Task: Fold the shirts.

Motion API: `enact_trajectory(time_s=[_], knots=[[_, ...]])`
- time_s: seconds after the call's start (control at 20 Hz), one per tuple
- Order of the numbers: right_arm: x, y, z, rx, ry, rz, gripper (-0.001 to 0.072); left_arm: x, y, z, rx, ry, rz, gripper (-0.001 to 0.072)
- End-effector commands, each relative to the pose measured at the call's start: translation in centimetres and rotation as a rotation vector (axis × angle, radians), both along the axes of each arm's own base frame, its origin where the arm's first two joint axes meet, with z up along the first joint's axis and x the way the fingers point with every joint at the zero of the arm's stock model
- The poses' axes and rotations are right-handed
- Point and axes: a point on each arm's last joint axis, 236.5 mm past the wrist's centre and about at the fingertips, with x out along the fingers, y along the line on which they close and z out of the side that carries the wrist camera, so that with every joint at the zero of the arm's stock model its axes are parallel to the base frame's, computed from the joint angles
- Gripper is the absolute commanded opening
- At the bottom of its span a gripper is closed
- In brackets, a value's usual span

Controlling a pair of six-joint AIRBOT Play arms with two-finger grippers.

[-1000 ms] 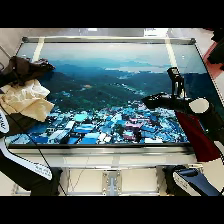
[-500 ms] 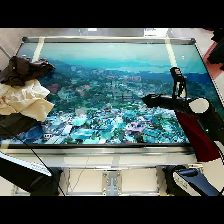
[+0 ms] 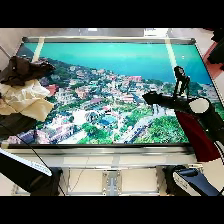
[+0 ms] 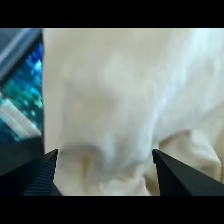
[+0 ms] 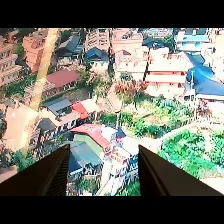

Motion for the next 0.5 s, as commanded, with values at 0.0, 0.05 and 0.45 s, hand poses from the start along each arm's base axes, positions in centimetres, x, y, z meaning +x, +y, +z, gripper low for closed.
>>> enact_trajectory(time_s=[0.0, 0.05, 0.45], knots=[[0.5, -0.2, 0.3, 0.012, -0.011, -0.024, 0.0482, 2.2, 1.8, 0.8, 0.096, -0.082, -0.042, 0.0705], [0.8, -0.3, 0.5, 0.012, -0.025, -0.035, 0.0482, 2.7, 1.4, 0.3, 0.068, -0.100, -0.040, 0.0693], [2.0, -0.6, 1.7, 0.061, -0.063, -0.094, 0.0481, 2.1, -4.8, -4.5, -0.248, -0.042, -0.038, 0.0013]])
